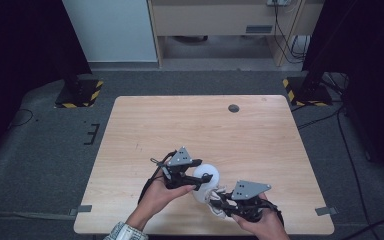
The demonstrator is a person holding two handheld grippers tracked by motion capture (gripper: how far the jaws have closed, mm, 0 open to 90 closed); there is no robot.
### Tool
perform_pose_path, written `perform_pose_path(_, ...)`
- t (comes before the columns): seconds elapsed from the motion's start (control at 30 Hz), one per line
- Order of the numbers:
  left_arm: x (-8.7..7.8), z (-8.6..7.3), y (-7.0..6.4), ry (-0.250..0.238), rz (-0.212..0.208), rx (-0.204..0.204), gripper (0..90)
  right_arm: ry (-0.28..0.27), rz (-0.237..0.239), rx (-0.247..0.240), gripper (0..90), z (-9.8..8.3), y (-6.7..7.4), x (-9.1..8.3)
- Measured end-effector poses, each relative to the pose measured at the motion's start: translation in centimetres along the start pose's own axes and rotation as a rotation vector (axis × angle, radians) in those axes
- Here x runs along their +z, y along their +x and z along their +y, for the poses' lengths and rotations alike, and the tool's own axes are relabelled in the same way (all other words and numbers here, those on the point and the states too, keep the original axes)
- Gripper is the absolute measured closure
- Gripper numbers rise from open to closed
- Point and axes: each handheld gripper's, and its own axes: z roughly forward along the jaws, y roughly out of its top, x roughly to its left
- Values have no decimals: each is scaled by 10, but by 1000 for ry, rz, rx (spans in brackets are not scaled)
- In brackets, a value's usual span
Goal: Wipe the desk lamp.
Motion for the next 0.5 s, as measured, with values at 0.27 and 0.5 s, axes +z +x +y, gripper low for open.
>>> perform_pose_path(0.27,0,0,0,1,-1,4,315,65,15,-14,773,-10,3,19)
perform_pose_path(0.5,0,0,0,2,-3,0,315,135,19,-28,773,-22,2,32)
